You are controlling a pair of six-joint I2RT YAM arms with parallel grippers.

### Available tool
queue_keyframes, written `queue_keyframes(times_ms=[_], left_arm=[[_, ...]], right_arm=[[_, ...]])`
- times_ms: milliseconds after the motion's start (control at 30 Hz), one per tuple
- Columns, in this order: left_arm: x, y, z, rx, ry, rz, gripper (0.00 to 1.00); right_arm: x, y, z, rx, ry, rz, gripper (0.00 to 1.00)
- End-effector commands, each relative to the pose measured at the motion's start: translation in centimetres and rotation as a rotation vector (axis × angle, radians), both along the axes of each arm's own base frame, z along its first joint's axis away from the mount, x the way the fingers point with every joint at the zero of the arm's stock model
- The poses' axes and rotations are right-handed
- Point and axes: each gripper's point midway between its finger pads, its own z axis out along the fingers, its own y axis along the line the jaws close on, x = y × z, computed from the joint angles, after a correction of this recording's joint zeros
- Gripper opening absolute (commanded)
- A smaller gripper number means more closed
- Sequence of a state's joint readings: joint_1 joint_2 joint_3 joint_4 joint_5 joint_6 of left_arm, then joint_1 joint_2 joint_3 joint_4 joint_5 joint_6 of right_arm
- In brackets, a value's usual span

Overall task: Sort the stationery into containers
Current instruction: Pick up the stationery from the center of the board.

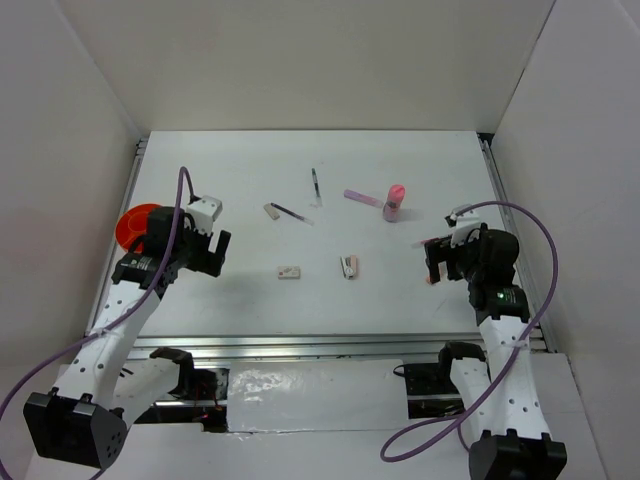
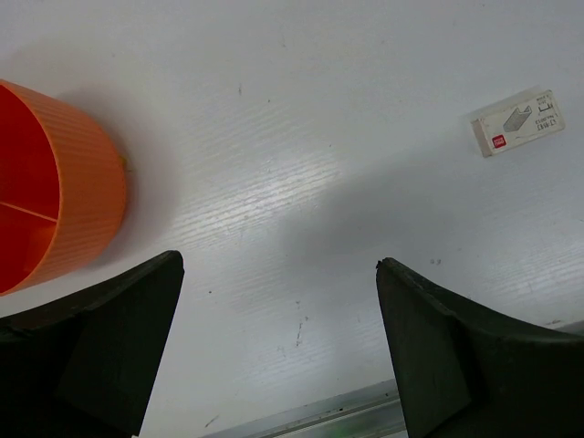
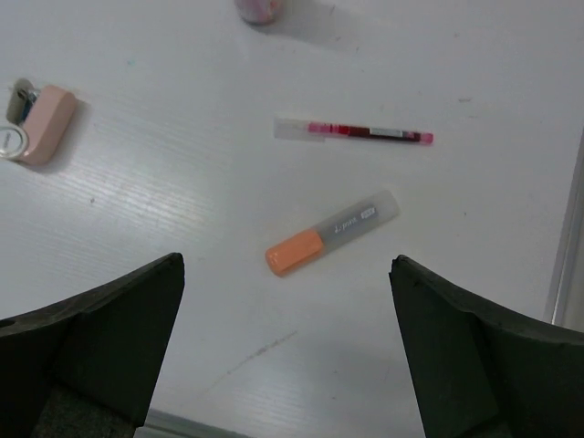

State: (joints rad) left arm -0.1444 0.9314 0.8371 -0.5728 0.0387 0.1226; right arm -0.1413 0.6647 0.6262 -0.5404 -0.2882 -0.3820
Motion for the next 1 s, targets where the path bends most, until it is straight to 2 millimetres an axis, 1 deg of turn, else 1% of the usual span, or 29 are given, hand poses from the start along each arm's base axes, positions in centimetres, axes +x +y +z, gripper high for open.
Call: queue_keyframes(times_ms=[0,33,100,133,167,200,233,267,300,333,367,400,467,500,533,600,667,700,767,800,833,867,900,933,967], left_arm=[[0.8,-0.3,1.5,-0.036,-0.059,0.017,0.99],[0.5,-1.0,1.4,-0.055,-0.039,-0.019,0.99],[0.7,-1.7,2.2,-0.072,-0.041,-0.063,0.99],[0.6,-2.5,2.7,-0.1,-0.046,-0.097,0.99],[0.8,-2.9,3.3,-0.117,-0.064,-0.116,0.99],[0.7,-3.2,3.5,-0.129,-0.066,-0.129,0.99],[0.8,-3.7,4.3,-0.159,-0.093,-0.143,0.99],[0.9,-3.9,4.6,-0.171,-0.106,-0.148,0.99],[0.9,-4.2,4.8,-0.181,-0.113,-0.157,0.99],[1.0,-4.5,5.2,-0.197,-0.129,-0.173,0.99],[0.9,-4.8,5.4,-0.203,-0.14,-0.188,0.99],[1.1,-4.9,5.5,-0.208,-0.142,-0.196,0.99],[1.1,-5.4,5.5,-0.225,-0.148,-0.219,0.99],[1.1,-5.5,5.4,-0.226,-0.149,-0.224,0.99],[1.4,-5.6,5.7,-0.229,-0.169,-0.228,0.99],[1.5,-5.6,5.4,-0.236,-0.176,-0.223,0.99],[2.0,-5.6,5.6,-0.237,-0.199,-0.219,0.99],[2.1,-5.7,5.4,-0.243,-0.198,-0.216,0.99],[2.5,-5.7,5.2,-0.248,-0.197,-0.213,0.99],[2.7,-5.8,5.0,-0.251,-0.188,-0.213,0.99],[2.8,-5.9,4.9,-0.252,-0.184,-0.212,0.99],[3.1,-5.9,5.0,-0.256,-0.189,-0.21,0.99],[3.3,-6.0,4.7,-0.256,-0.177,-0.212,0.99],[3.4,-6.1,4.6,-0.258,-0.172,-0.214,0.99],[3.6,-6.1,4.9,-0.257,-0.176,-0.217,0.99]], right_arm=[[2.1,1.1,2.3,0.053,-0.126,0.033,1.0],[2.9,1.7,3.2,0.08,-0.171,0.052,1.0],[3.6,2.3,3.4,0.116,-0.196,0.071,1.0],[4.4,2.7,4.3,0.141,-0.242,0.082,1.0],[5.3,3.3,4.5,0.164,-0.259,0.096,1.0],[5.5,3.6,3.8,0.17,-0.233,0.104,1.0],[6.4,3.8,4.6,0.185,-0.265,0.103,1.0],[7.0,4.3,4.7,0.196,-0.264,0.114,1.0],[7.8,4.6,3.6,0.217,-0.221,0.109,1.0],[8.9,4.6,4.3,0.217,-0.244,0.101,1.0],[9.5,4.9,4.2,0.224,-0.238,0.101,1.0],[10.5,5.3,3.4,0.237,-0.216,0.103,1.0],[11.8,5.4,3.2,0.234,-0.22,0.101,1.0],[12.8,5.5,2.5,0.226,-0.224,0.109,1.0],[13.0,6.6,2.1,0.222,-0.223,0.145,1.0],[14.1,7.0,1.0,0.192,-0.232,0.17,1.0],[14.6,7.1,0.2,0.168,-0.231,0.189,1.0],[15.5,7.1,0.2,0.164,-0.234,0.191,1.0],[16.2,7.0,-0.2,0.162,-0.23,0.19,1.0],[16.9,7.0,0.3,0.166,-0.247,0.189,1.0],[17.3,7.1,-0.7,0.171,-0.226,0.189,1.0],[17.8,7.2,-0.3,0.18,-0.242,0.186,1.0],[18.3,7.2,-0.1,0.184,-0.252,0.189,1.0],[18.7,7.3,-0.6,0.19,-0.242,0.189,1.0],[19.1,7.4,-0.5,0.193,-0.249,0.191,0.99]])
